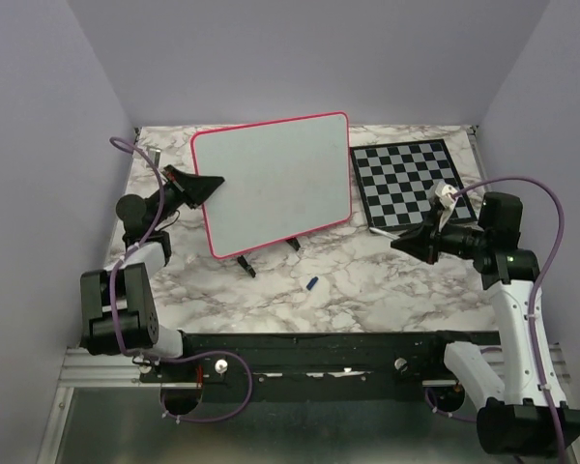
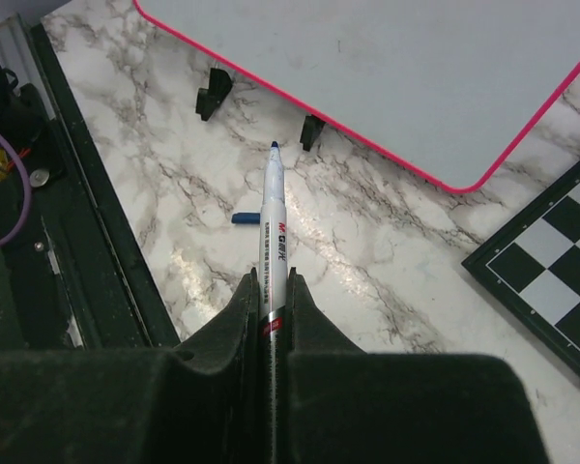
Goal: Write a sentence on the whiteboard
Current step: Place the whiteboard at the center of the board.
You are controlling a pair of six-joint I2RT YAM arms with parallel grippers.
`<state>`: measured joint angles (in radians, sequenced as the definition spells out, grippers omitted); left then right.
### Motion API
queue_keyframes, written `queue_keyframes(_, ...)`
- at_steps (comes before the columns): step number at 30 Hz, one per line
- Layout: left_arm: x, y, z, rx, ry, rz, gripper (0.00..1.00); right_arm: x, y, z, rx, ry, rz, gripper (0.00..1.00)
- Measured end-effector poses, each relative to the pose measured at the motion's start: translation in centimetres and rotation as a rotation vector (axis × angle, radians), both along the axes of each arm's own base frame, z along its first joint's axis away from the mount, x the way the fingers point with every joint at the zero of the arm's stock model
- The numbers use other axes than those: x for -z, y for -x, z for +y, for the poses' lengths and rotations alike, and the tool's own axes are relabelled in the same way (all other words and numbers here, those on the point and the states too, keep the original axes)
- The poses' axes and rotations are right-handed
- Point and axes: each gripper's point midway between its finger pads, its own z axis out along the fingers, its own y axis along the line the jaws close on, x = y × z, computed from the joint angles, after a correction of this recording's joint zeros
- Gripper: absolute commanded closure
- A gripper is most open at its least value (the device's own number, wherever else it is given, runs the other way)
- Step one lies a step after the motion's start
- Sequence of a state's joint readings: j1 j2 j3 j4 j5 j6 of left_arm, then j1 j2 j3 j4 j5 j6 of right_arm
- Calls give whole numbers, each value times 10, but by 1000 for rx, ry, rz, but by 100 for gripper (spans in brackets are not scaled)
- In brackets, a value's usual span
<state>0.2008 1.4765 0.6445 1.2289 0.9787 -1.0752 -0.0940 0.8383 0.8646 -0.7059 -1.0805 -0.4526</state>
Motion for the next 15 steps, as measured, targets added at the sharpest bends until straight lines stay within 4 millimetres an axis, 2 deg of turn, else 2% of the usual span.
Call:
queue_keyframes(4, -8, 20, -17, 17, -23, -61, 100, -22, -1, 0, -13, 10, -40, 99)
queue_keyframes(7, 0, 34, -34, 46, -15, -46, 100, -31, 0, 0, -20, 12, -57, 100)
queue_keyframes(11, 20, 53, -53, 104, 7, 26, 100, -30, 5, 1, -25, 7, -40, 99)
queue_keyframes(15, 26, 67, -72, 137, 22, 45, 100, -28, 8, 3, -31, 0, -29, 99)
